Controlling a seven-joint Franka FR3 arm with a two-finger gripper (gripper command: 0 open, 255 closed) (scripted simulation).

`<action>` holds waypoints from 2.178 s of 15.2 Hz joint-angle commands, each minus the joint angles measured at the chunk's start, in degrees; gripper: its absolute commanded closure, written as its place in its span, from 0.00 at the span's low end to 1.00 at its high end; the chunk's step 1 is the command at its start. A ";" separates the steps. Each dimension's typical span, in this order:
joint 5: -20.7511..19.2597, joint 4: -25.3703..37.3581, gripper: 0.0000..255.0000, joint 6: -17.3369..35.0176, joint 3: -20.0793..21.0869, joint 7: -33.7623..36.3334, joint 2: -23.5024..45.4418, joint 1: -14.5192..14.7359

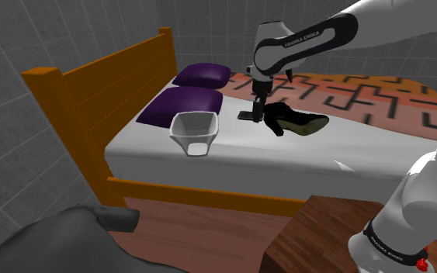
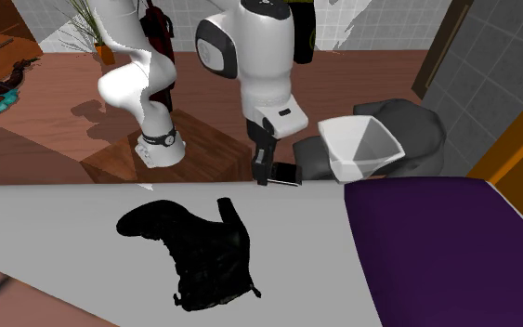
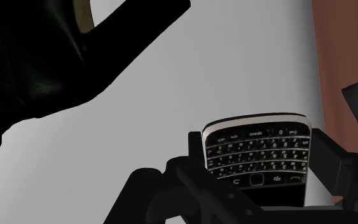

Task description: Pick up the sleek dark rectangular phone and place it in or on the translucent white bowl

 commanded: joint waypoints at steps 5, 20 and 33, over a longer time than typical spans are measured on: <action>-0.14 3.39 1.00 -4.53 0.03 0.17 -1.13 0.02; -0.05 13.78 1.00 -14.17 1.38 2.79 -0.41 1.20; -0.72 35.80 1.00 -19.44 8.15 17.59 16.14 9.19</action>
